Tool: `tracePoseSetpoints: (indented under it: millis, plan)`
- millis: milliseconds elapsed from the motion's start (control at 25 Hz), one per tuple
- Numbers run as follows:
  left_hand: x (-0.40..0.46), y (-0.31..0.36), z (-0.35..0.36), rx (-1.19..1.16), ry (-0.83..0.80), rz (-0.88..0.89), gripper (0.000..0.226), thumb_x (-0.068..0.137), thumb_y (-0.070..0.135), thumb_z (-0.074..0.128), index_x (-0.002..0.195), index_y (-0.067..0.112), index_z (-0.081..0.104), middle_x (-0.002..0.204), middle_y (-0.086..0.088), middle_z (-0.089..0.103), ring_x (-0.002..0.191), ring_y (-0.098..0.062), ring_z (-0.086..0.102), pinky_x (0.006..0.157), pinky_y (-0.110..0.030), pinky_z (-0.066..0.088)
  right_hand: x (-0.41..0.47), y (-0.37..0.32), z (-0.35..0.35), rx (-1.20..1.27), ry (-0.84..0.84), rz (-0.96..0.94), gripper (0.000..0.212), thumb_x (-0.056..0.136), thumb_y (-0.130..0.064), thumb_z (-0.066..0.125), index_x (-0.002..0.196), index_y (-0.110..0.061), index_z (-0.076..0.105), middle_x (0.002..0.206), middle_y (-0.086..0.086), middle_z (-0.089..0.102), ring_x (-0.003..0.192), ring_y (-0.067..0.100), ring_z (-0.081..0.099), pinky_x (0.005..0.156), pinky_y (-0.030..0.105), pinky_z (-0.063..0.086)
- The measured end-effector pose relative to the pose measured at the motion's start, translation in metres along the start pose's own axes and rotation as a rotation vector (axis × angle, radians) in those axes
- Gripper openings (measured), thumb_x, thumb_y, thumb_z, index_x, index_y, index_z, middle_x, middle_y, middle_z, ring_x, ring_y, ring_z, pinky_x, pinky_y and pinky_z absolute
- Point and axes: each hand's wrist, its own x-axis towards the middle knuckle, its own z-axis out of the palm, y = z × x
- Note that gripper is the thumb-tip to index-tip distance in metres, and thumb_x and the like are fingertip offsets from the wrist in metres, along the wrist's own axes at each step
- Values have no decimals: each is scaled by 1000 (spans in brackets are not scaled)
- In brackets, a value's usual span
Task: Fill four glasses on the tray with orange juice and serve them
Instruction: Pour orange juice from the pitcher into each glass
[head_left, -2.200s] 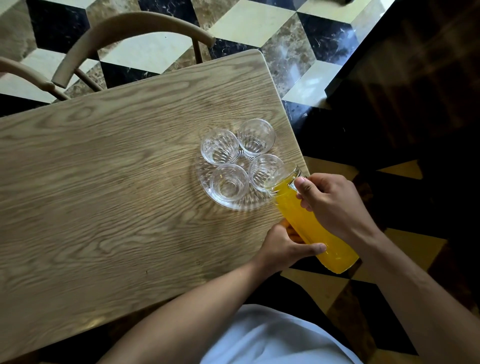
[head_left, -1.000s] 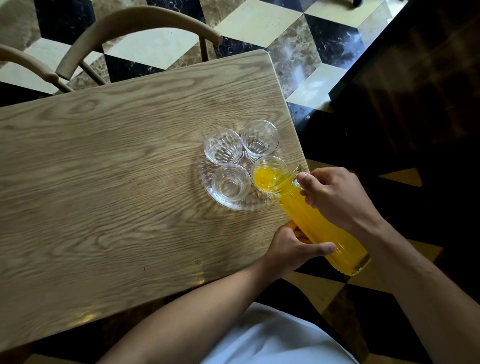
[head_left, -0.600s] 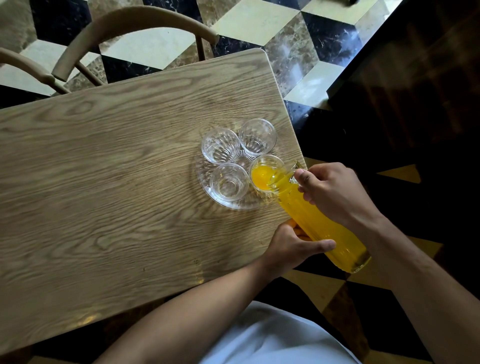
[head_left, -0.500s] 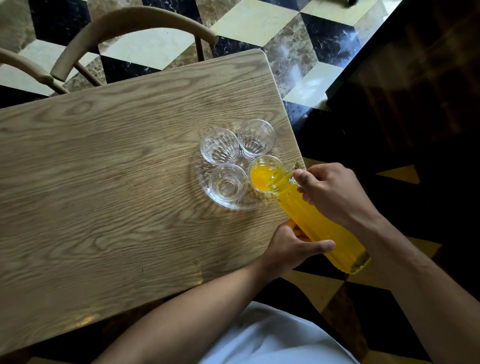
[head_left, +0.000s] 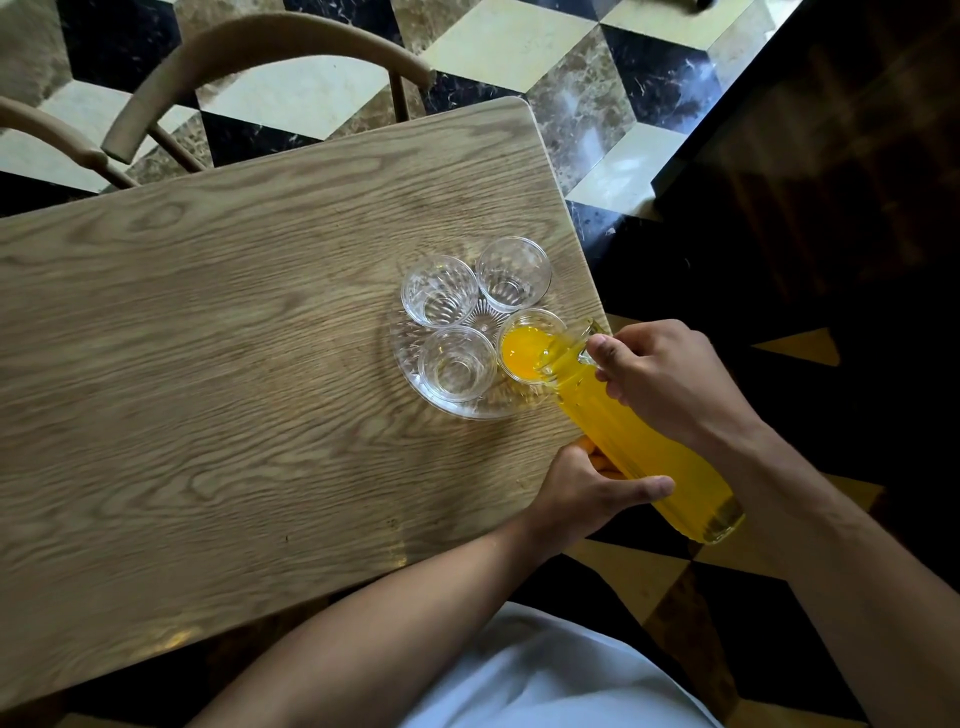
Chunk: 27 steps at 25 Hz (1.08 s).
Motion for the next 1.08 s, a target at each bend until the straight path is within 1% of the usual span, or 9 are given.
tracePoseSetpoints:
  millis: [80,200,360,520,720,800,880,960,1080]
  plan:
    - [0,0,-1,20,-7,-3,23,83,16,90,94,16,70,79,9,72,70,-11,66,67,-26,55,0,0,0,-3,2,-2,43,101,-42,56,68,-18,68,65,-10,67,64,19,69,67,47,61]
    - [1,1,-3,21,-23,-14,26,85,11,87,101,19,69,76,14,73,67,-3,67,65,-17,53,0,0,-1,-4,7,-8,43,101,-41,57,66,-17,68,62,-10,66,64,18,68,68,46,60]
    - [1,1,-3,10,-7,-17,30,84,12,88,109,15,71,86,11,77,77,-6,72,70,-20,57,1,-2,-1,15,7,-15,43,101,-40,57,64,-19,66,61,-11,65,64,19,68,68,46,60]
    - [2,-3,-4,9,-9,-15,29,85,8,86,109,13,71,80,13,75,71,-2,70,67,-16,54,1,-2,1,1,7,-25,42,101,-40,57,64,-21,66,60,-11,65,64,18,68,68,46,60]
    - [3,-6,-4,-2,0,-23,42,84,8,87,121,4,68,93,9,77,80,-4,74,71,-17,56,2,-1,2,-2,9,-37,41,101,-41,56,66,-24,65,62,-12,65,63,15,68,66,43,59]
    - [5,-8,-7,11,12,-14,39,82,11,89,115,9,69,91,8,78,80,-6,74,72,-21,58,1,1,3,12,5,-41,40,101,-41,56,67,-23,66,62,-12,65,60,9,66,64,38,57]
    - [8,-10,-10,4,34,-11,45,78,16,93,117,11,70,102,-2,81,92,-18,78,82,-33,63,1,4,2,45,-3,-37,41,101,-39,57,68,-19,68,61,-11,66,56,-1,64,60,31,53]
    - [10,-13,-12,-5,58,-15,55,74,19,96,122,12,69,113,-7,81,103,-26,78,92,-45,63,-1,7,0,68,-5,-51,40,102,-37,57,67,-19,68,61,-8,67,55,-9,63,60,27,49]
    - [13,-18,-14,4,77,-9,66,69,25,99,126,14,67,116,-7,80,107,-29,77,98,-54,61,-5,12,-1,114,2,-65,39,102,-35,57,66,-21,67,59,-8,67,54,-7,63,61,26,49]
